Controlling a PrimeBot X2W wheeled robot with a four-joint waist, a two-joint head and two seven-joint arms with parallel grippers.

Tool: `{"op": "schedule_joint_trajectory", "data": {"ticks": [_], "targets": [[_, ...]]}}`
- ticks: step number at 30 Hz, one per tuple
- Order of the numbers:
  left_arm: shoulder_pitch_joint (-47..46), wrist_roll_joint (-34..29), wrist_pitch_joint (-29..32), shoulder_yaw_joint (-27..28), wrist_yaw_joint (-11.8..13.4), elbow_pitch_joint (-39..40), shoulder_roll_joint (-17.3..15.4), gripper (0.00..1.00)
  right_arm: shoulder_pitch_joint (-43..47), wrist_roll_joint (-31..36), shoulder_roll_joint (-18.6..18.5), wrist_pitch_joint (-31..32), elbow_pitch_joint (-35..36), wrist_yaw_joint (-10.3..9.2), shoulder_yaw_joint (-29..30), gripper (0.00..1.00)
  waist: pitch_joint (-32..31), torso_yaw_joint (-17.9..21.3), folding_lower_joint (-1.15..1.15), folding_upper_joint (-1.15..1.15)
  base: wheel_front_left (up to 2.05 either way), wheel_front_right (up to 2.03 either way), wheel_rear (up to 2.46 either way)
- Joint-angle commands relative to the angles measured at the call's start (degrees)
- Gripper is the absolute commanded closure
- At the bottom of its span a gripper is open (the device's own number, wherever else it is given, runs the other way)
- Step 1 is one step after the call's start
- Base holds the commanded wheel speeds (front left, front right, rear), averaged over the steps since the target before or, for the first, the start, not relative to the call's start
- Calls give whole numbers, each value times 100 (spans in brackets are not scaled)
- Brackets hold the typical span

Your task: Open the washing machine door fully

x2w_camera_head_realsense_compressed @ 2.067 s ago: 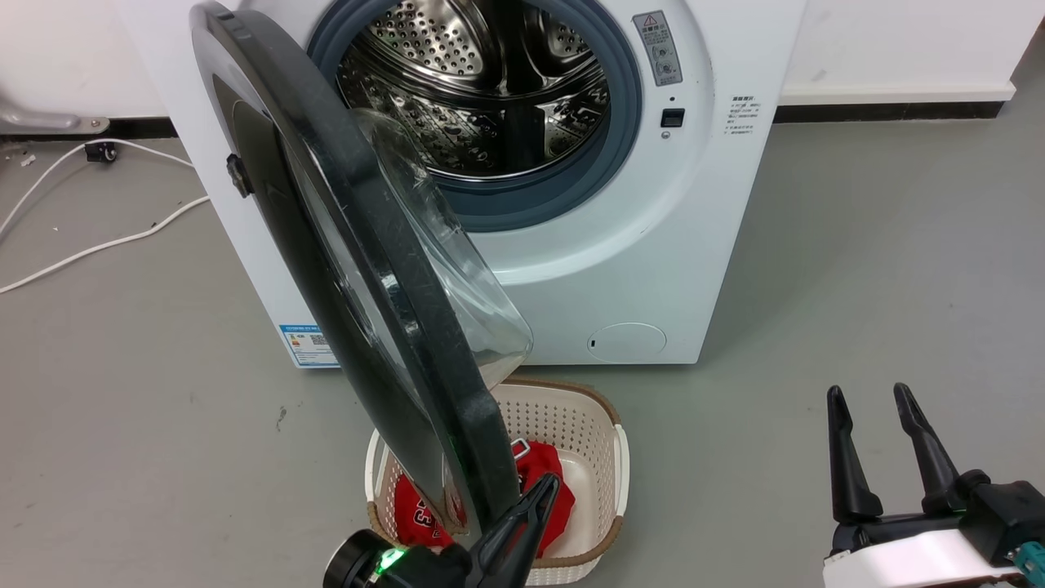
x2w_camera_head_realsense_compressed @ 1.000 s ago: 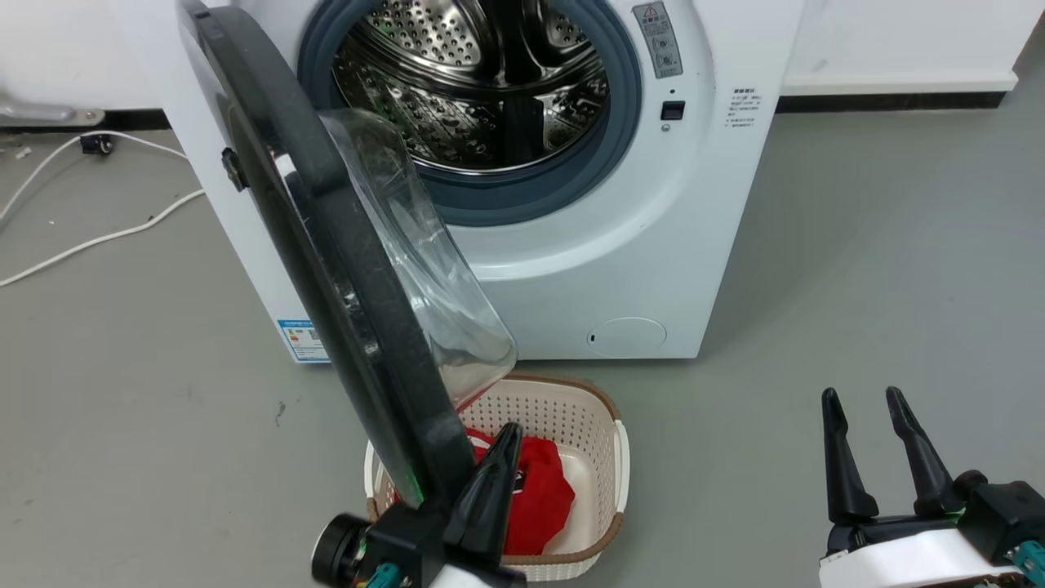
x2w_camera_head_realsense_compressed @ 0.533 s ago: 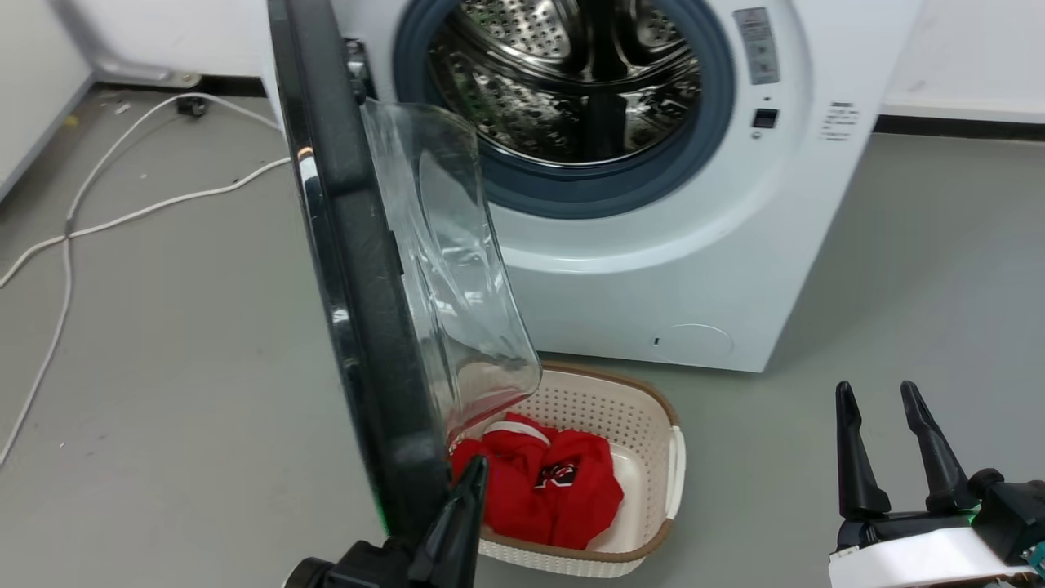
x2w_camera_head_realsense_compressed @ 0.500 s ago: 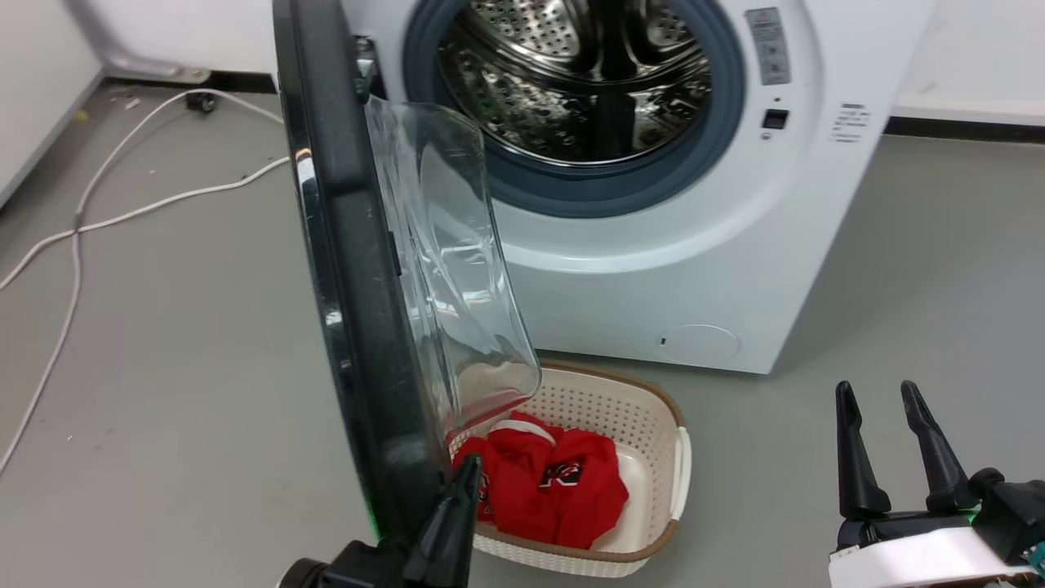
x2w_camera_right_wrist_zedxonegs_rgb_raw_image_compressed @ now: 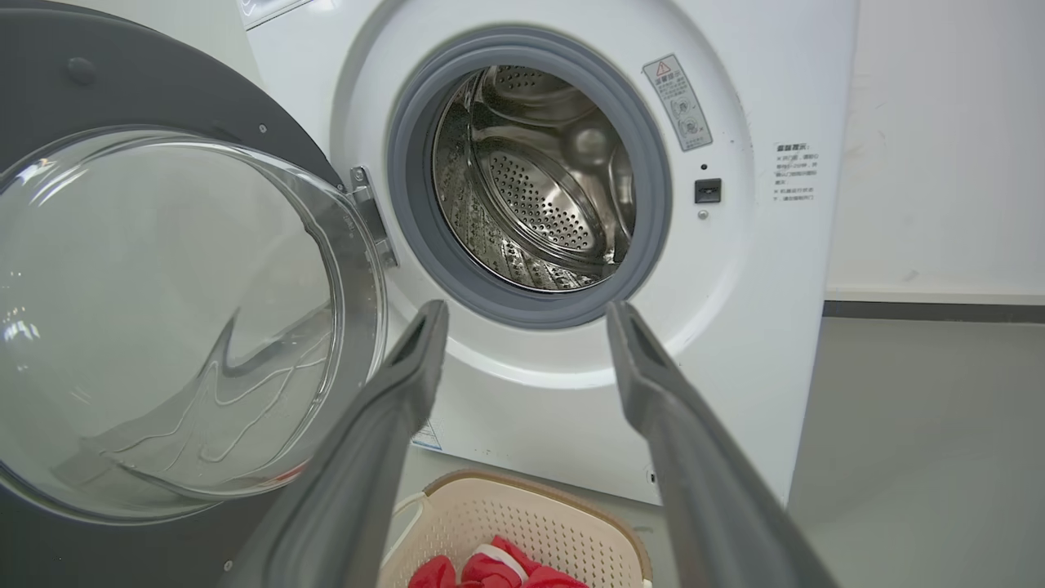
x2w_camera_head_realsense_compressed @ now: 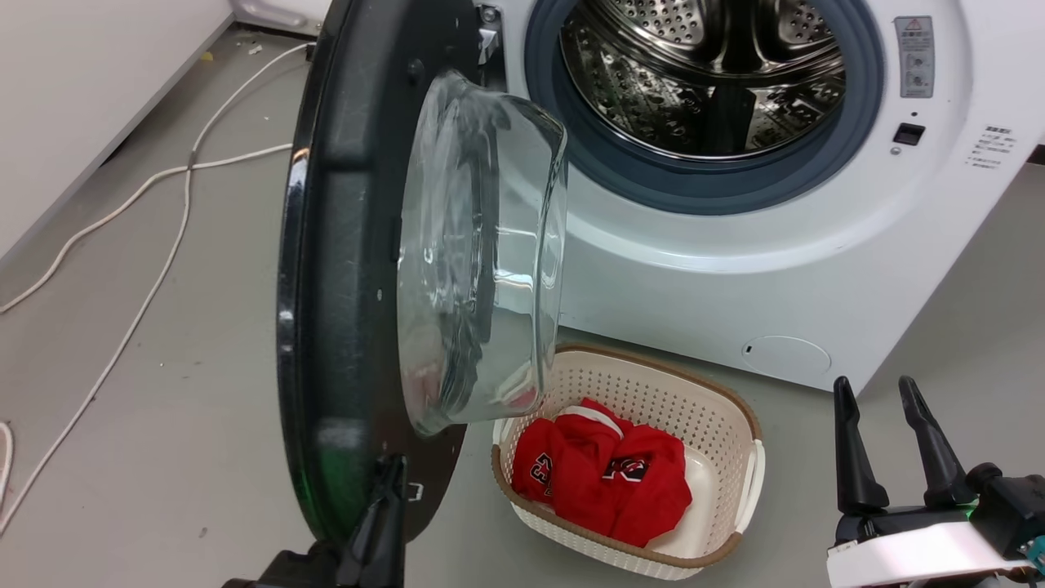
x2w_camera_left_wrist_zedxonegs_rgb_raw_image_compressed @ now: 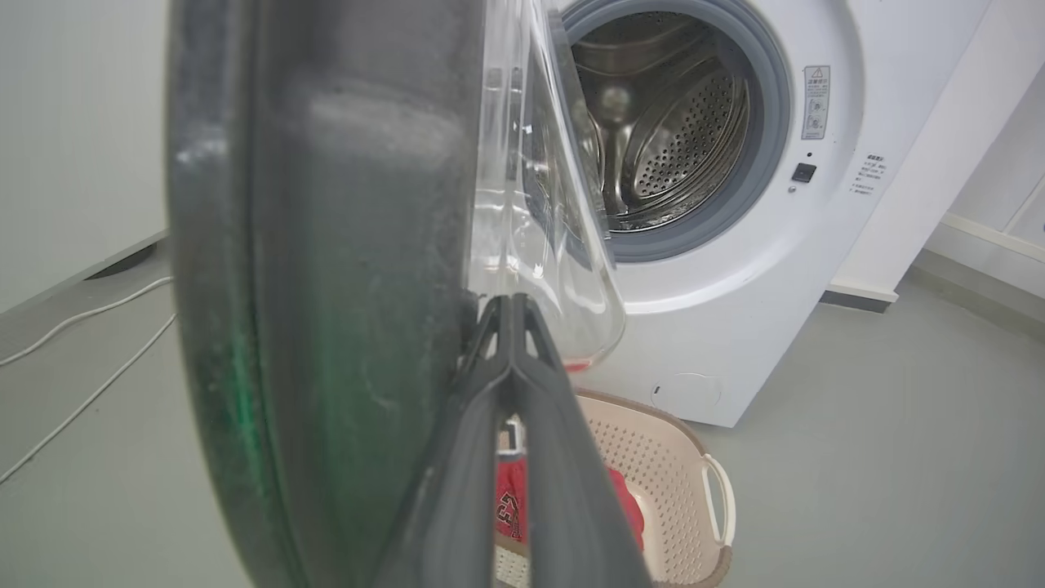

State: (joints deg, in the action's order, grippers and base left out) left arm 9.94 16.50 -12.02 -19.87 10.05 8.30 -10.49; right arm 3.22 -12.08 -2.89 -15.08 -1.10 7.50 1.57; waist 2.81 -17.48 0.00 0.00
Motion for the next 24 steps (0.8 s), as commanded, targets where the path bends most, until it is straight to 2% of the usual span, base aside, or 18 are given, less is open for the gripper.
{"op": "schedule_joint_trajectory", "data": {"ticks": [1,7,13,20,24], "targets": [[45,20,-18,79,63,-7,-58,100,-79,-10,4,-11,-1,-2,-2,0,14,-26,0,0,0,0,0],[-40,87,-95,402,172,-175,-194,100,-89,-67,5,-11,-27,-2,-50,0,9,-30,0,0,0,0,0],[-249,141,-226,958,246,-539,-489,100,-147,-94,4,-11,-45,-2,-90,0,51,145,0,0,0,0,0],[-528,425,-318,1967,304,-1130,-766,100,-220,17,4,-11,-45,-2,-50,0,229,393,0,0,0,0,0],[-785,443,-327,2566,174,-1355,-874,100,-286,77,4,-11,-15,-2,-19,0,381,477,0,0,0,0,0]]}}
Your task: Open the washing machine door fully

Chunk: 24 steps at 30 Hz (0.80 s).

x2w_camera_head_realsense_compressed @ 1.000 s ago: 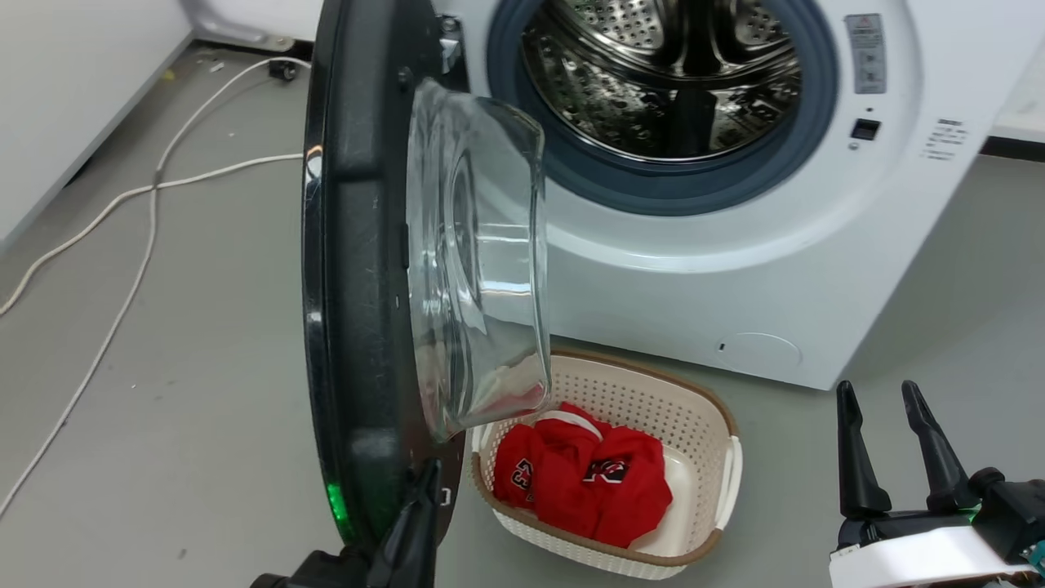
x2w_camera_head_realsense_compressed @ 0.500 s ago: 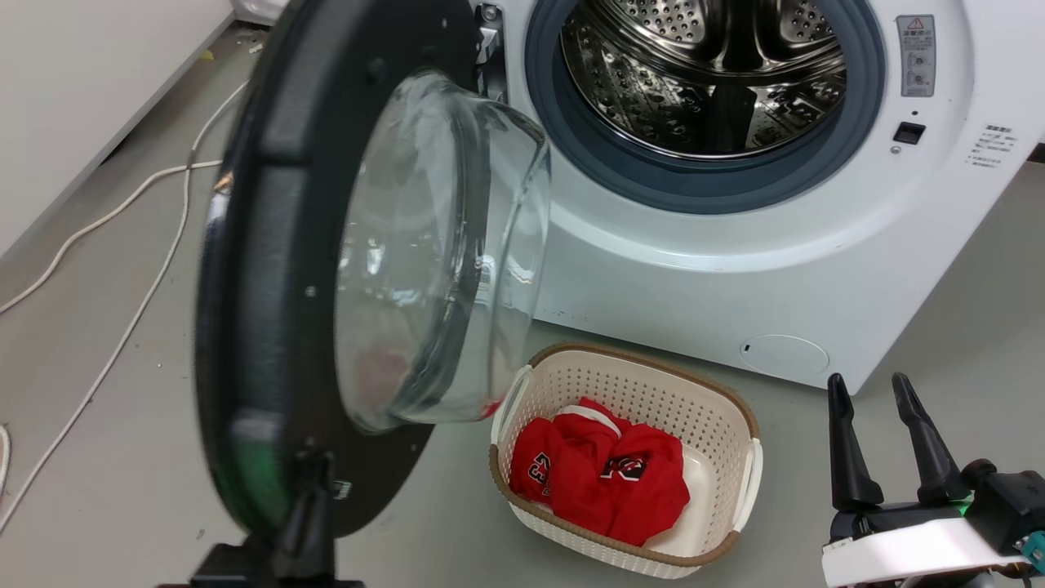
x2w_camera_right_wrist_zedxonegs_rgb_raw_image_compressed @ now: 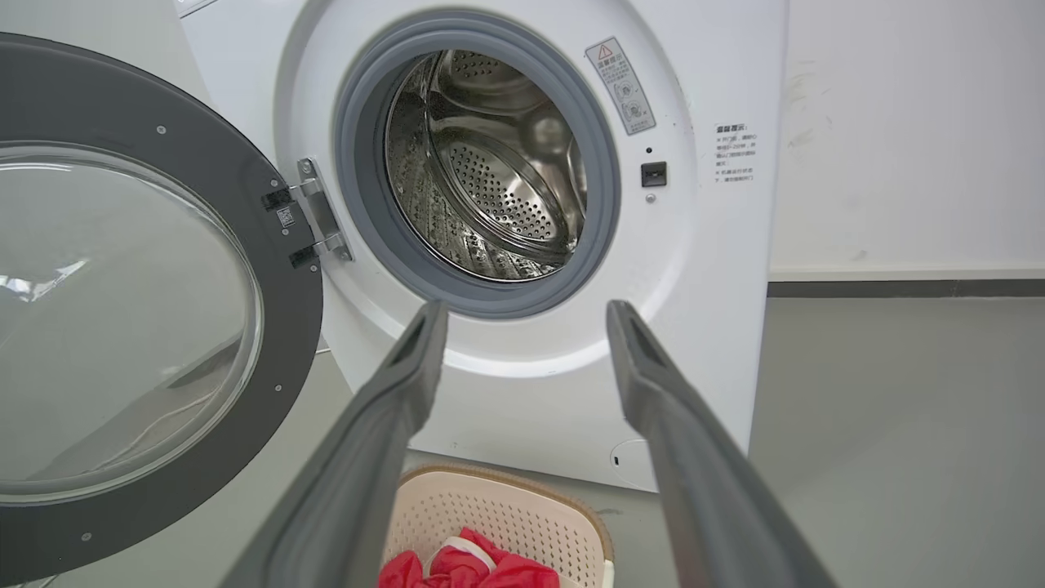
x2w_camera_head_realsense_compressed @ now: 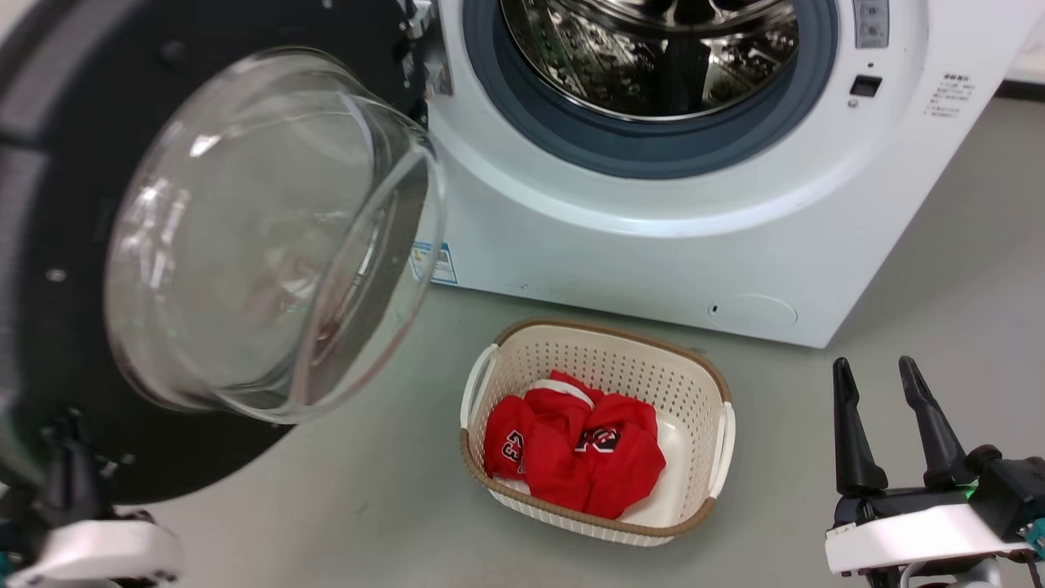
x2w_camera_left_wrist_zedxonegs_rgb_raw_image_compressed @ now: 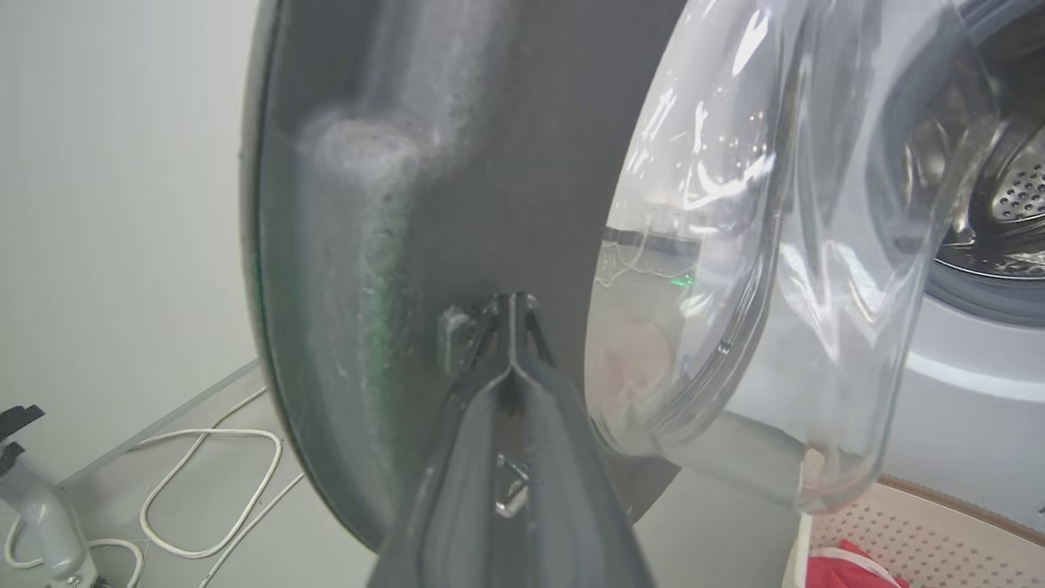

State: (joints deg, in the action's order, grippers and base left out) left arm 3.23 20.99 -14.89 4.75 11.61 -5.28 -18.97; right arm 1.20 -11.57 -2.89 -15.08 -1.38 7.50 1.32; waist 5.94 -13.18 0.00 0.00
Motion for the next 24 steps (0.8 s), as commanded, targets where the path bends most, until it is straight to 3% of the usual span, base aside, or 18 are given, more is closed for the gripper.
{"op": "schedule_joint_trajectory", "data": {"ticks": [1,16,24], "targets": [[-165,-3,-41,226,-29,-46,-18,100,-111,46,4,-11,21,-2,7,0,109,61,0,0,0,0,0],[-1358,-386,-27,1475,-961,-1562,-285,100,-414,339,4,-11,-37,-2,42,0,470,197,0,0,0,0,0],[-1193,-672,-29,1911,-1259,-1700,-64,100,-303,243,3,-11,-150,-2,7,0,144,323,0,0,0,0,0]]}}
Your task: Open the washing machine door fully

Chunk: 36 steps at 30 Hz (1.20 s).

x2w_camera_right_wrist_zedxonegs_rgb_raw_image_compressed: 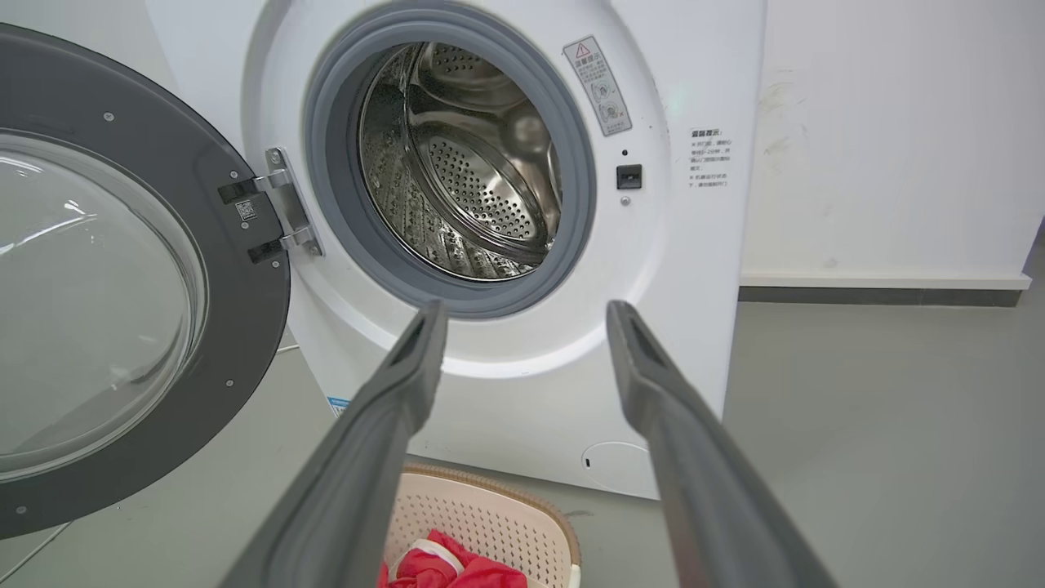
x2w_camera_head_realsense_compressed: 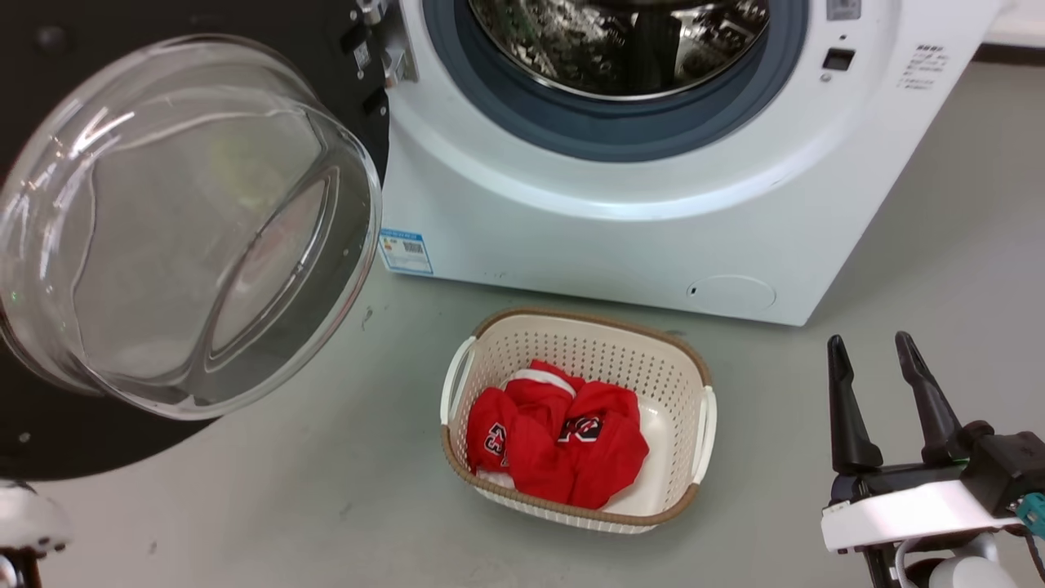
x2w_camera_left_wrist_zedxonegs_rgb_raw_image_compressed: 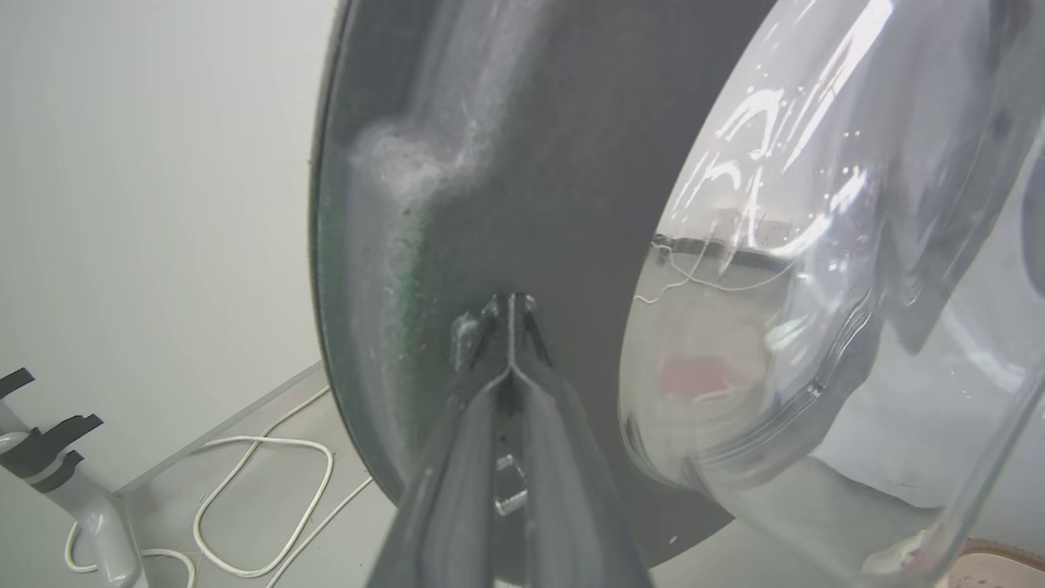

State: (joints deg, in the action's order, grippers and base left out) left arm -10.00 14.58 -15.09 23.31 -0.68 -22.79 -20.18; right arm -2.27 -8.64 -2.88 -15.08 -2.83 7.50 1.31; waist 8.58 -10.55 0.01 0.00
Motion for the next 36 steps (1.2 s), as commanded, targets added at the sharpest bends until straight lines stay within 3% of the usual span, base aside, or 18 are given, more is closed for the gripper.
{"op": "schedule_joint_trajectory", "data": {"ticks": [1,10,13,22,36], "targets": [[200,-81,-10,93,-66,136,113,100,79,-62,3,-11,-12,-2,4,0,-168,80,-1,0,0,0,0],[1086,-430,-12,-128,-329,1321,995,97,194,-32,2,-11,26,-2,-27,0,-405,288,-1,0,0,0,0],[1308,-546,-11,-291,-386,1695,1244,0,236,-8,3,-11,39,-2,-55,0,-463,353,-1,0,0,0,0],[1575,-746,-11,-951,-515,2413,1551,0,300,118,3,-11,122,-2,-54,0,-604,570,-1,0,0,0,0],[1400,-920,-11,-1946,-479,2360,1692,0,489,397,3,121,325,-2,-40,0,-909,1068,-1,0,0,0,0]]}}
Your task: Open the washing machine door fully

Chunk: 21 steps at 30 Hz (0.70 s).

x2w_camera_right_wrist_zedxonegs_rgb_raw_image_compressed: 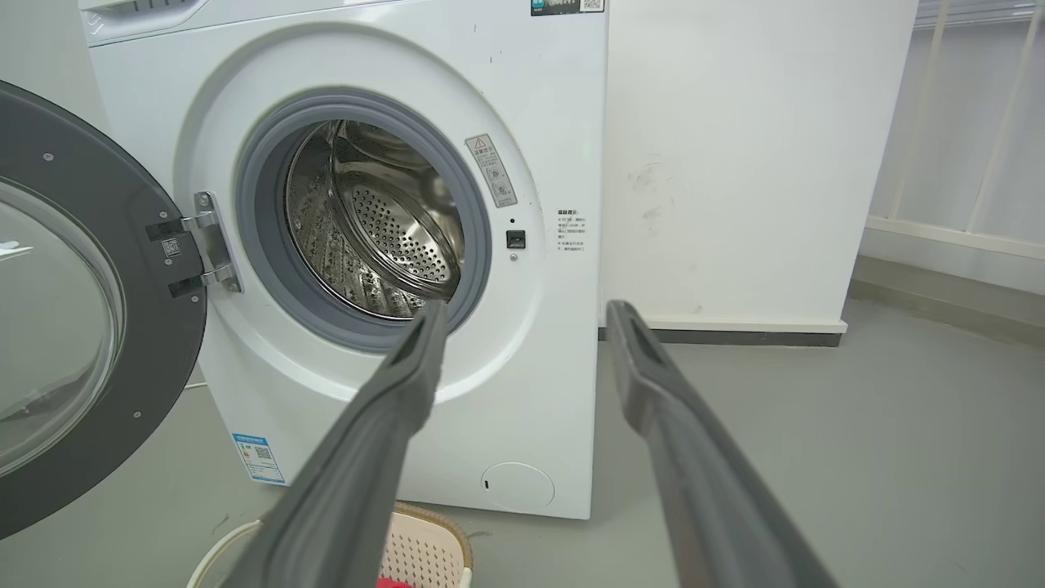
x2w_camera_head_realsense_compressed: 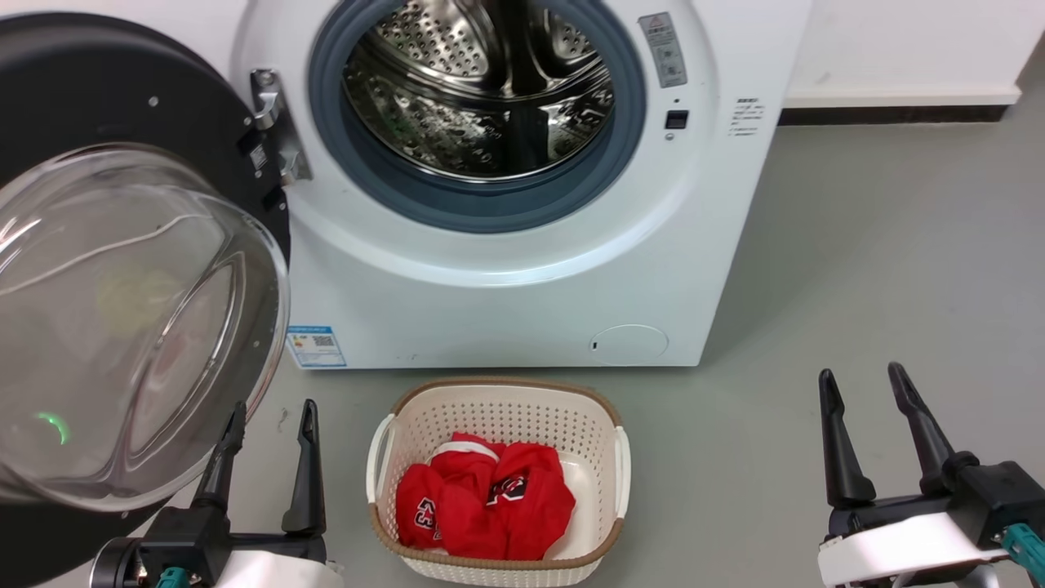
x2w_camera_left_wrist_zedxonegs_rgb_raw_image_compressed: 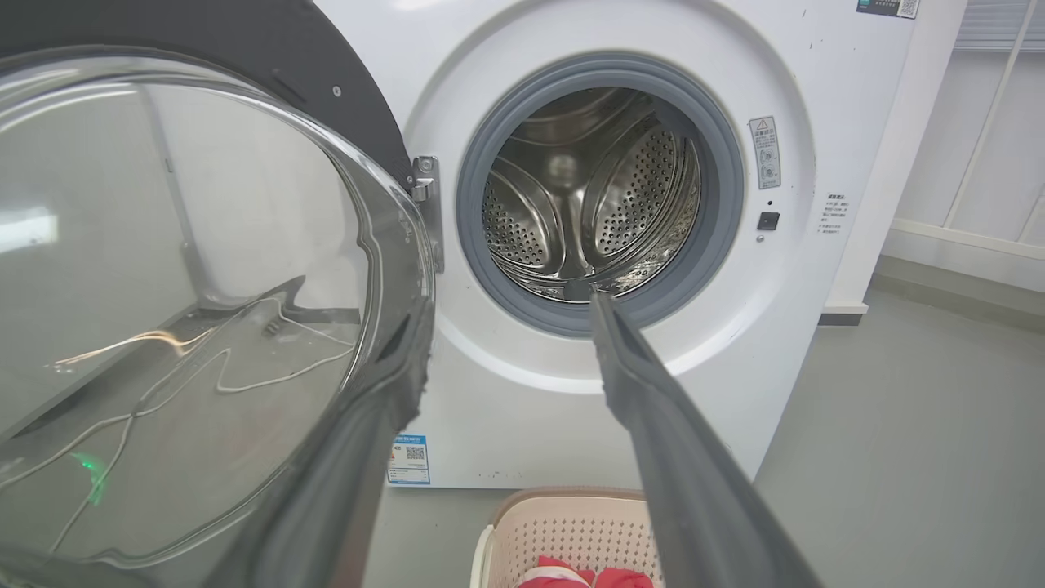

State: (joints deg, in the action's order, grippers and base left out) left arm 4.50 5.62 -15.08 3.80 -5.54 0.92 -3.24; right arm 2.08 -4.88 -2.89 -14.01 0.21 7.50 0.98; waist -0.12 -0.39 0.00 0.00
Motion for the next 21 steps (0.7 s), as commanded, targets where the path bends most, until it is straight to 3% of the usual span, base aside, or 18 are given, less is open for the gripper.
{"op": "schedule_joint_trajectory", "data": {"ticks": [1,21], "targets": [[-47,-20,-12,-23,30,-22,1,0,55,18,4,23,26,-2,-11,0,-49,83,0,0,0,0,0],[-116,50,-12,59,66,-291,-39,0,157,-125,4,14,-103,-2,-46,0,-19,218,0,0,0,0,0]]}}
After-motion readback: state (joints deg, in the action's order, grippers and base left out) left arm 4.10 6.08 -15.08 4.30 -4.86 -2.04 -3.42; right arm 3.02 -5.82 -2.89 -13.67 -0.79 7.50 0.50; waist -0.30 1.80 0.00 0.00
